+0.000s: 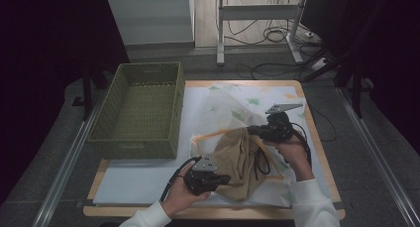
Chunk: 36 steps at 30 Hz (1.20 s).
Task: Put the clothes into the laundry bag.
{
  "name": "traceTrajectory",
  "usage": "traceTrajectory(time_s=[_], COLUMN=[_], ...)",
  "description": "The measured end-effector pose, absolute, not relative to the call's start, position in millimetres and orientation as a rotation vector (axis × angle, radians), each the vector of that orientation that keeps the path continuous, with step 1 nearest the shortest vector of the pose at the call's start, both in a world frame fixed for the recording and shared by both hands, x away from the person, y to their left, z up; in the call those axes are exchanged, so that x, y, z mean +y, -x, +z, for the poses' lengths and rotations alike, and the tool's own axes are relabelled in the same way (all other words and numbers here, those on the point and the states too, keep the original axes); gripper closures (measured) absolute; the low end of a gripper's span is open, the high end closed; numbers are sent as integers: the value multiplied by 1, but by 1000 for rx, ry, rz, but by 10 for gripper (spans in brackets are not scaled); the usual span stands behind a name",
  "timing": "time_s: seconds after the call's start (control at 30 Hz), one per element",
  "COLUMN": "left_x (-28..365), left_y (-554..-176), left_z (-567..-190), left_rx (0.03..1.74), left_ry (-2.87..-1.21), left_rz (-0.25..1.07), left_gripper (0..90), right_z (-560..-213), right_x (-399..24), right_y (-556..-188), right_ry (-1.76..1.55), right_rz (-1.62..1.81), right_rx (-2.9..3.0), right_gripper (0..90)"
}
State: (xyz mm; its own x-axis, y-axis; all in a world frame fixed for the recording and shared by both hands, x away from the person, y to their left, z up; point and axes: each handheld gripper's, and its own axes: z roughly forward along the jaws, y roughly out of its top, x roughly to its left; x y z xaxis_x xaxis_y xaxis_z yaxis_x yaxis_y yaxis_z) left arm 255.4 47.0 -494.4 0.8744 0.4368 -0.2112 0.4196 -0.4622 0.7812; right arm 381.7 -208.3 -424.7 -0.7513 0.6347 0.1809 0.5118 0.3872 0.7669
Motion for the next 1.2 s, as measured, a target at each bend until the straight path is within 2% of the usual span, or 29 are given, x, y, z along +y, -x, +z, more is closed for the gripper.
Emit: traceTrajectory(time_s=[0.5,0.63,0.87,1.2], left_x=[18,11,6,4], left_y=[-237,-235,-241,-248], left_z=[-523,-527,-537,-535], left_rx=[548,510,551,563], left_ry=[-2205,-2248,-2247,-2257], left_rz=[-94,-88,-101,-27], left_gripper=[900,900,900,900], right_z=[-427,-427,-427,-426], right_x=[-206,-205,-205,-205], right_y=[-382,-382,-382,-381], right_ry=[-1038,-1031,-1031,-1030], right_rz=[1296,1295,1296,1295], right_rx=[2508,2510,2510,2509], right_gripper=[863,863,863,863])
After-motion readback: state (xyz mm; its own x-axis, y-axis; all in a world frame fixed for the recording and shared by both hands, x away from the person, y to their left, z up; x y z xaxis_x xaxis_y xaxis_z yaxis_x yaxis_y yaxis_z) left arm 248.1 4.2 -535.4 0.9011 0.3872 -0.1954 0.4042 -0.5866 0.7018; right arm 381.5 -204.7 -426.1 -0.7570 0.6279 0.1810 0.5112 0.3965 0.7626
